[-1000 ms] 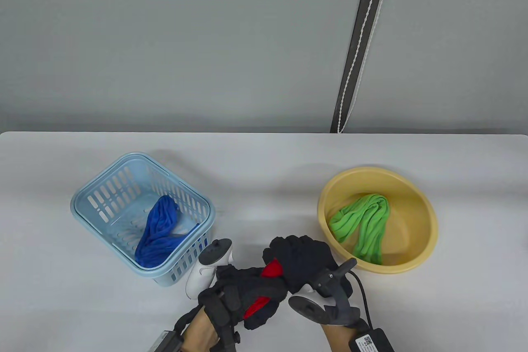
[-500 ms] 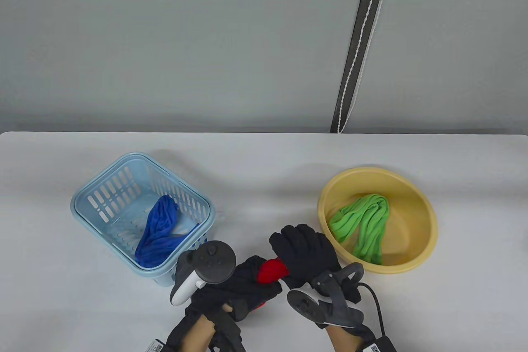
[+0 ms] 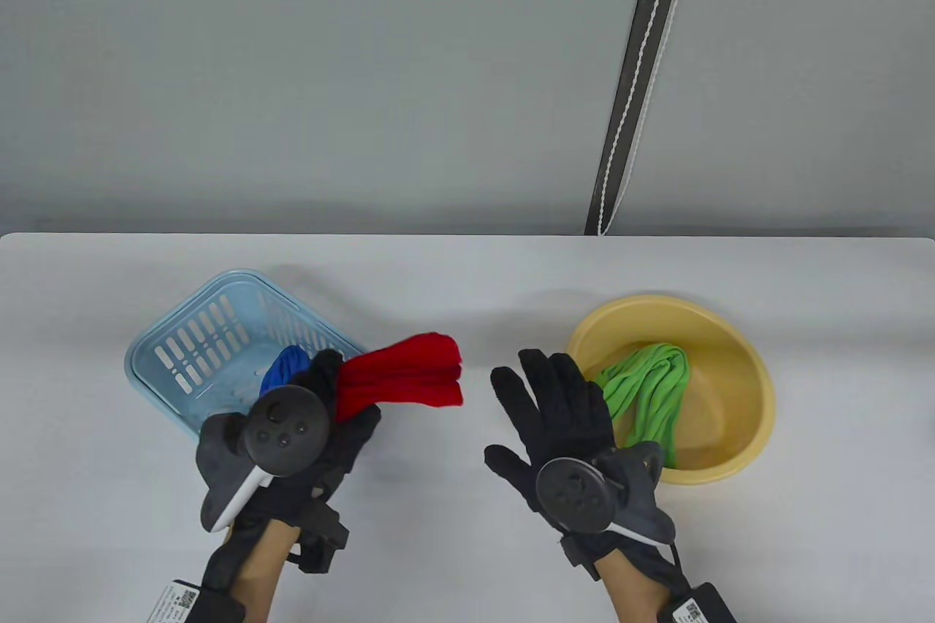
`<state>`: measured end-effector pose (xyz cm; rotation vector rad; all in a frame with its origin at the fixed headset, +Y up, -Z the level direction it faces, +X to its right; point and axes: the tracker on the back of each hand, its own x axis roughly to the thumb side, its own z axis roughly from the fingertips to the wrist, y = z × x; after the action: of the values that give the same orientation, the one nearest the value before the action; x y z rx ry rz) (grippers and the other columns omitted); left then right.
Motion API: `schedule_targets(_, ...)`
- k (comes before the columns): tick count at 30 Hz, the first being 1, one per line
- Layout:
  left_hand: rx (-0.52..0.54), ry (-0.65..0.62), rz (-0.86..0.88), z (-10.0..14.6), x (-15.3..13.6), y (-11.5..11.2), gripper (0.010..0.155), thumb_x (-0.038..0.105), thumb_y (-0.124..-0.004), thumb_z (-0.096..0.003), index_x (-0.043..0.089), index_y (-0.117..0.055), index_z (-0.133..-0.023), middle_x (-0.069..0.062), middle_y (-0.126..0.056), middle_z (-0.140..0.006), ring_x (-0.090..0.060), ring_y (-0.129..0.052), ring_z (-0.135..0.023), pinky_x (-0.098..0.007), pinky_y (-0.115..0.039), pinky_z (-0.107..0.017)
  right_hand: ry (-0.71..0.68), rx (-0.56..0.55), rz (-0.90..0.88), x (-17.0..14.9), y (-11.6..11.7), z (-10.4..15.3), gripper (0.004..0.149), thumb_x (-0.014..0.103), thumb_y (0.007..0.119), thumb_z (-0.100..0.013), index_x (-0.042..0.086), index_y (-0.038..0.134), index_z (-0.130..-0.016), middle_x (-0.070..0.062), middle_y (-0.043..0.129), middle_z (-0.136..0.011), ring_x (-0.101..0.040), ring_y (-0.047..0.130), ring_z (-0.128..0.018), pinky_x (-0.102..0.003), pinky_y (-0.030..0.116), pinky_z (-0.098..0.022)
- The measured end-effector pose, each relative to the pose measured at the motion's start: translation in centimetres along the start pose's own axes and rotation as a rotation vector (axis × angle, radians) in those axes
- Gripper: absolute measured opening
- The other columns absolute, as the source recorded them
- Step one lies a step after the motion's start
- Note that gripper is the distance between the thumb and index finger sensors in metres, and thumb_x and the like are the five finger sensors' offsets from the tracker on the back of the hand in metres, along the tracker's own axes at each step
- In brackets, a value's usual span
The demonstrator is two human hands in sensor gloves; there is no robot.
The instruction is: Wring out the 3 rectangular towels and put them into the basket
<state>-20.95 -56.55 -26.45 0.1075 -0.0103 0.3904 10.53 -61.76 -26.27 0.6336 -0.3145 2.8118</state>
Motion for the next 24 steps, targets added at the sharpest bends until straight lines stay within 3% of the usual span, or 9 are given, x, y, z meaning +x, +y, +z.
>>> schedule_targets(4,0.026,0.117,-0.050,-1.7,-3.1,1.0,0.083,0.060,-0.084,-0.0506,0.012,-0.055,-0.111,-0.017,-0.083,-0.098,-0.043,-0.093,-0.076,-0.060,-0.081,-0.054,0.089,0.077,0.021,-2.9,-2.0,-2.1,0.094,0.049,0.084,-0.055,0.028,0.018,-0.118,-0.021,0.023,-0.125,-0.054,0.028,-0.114,-0.076,0.039,-0.075)
schedule_targets(8,-0.020,0.229,-0.043,-3.4,-6.2,0.7,0.084,0.060,-0.084,-0.0507,0.012,-0.053,-0.112,-0.017,-0.081,-0.101,-0.044,-0.090,-0.080,-0.061,-0.079,-0.056,0.181,0.149,0.015,-6.0,-3.0,-4.1,0.093,0.048,0.084,-0.055,0.029,0.018,-0.118,-0.019,0.022,-0.126,-0.053,0.026,-0.114,-0.076,0.036,-0.075)
schedule_targets(11,-0.025,0.307,0.023,-4.3,-8.3,0.2,0.084,0.059,-0.084,-0.0509,0.011,-0.051,-0.112,-0.020,-0.078,-0.103,-0.046,-0.087,-0.083,-0.063,-0.077,-0.058,0.238,0.212,0.011,-8.0,-2.8,-5.3,0.092,0.047,0.084,-0.056,0.029,0.018,-0.118,-0.019,0.021,-0.126,-0.053,0.025,-0.114,-0.076,0.036,-0.076)
schedule_targets(15,-0.021,0.391,-0.024,-5.2,-10.4,-0.3,0.088,0.058,-0.083,-0.0515,0.010,-0.044,-0.114,-0.022,-0.069,-0.110,-0.050,-0.078,-0.092,-0.066,-0.071,-0.062,0.313,0.294,0.013,-10.4,-1.7,-6.4,0.092,0.047,0.084,-0.056,0.029,0.019,-0.118,-0.018,0.022,-0.126,-0.052,0.024,-0.115,-0.076,0.035,-0.076)
schedule_targets(20,-0.001,0.383,-0.079,-5.6,-11.0,-0.7,0.090,0.058,-0.082,-0.0521,0.013,-0.036,-0.116,-0.022,-0.052,-0.120,-0.055,-0.060,-0.103,-0.070,-0.060,-0.069,0.366,0.373,0.003,-13.1,0.6,-7.4,0.090,0.045,0.085,-0.055,0.029,0.022,-0.118,-0.017,0.025,-0.126,-0.052,0.028,-0.114,-0.076,0.038,-0.076)
schedule_targets(24,-0.041,0.231,-0.092,-5.6,-9.7,-0.7,0.088,0.060,-0.078,-0.0521,0.020,-0.034,-0.117,-0.012,-0.044,-0.125,-0.053,-0.049,-0.109,-0.074,-0.048,-0.073,0.431,0.526,0.004,-14.8,2.5,-8.3,0.087,0.040,0.086,-0.056,0.028,0.026,-0.118,-0.015,0.025,-0.125,-0.052,0.048,-0.111,-0.074,0.049,-0.073)
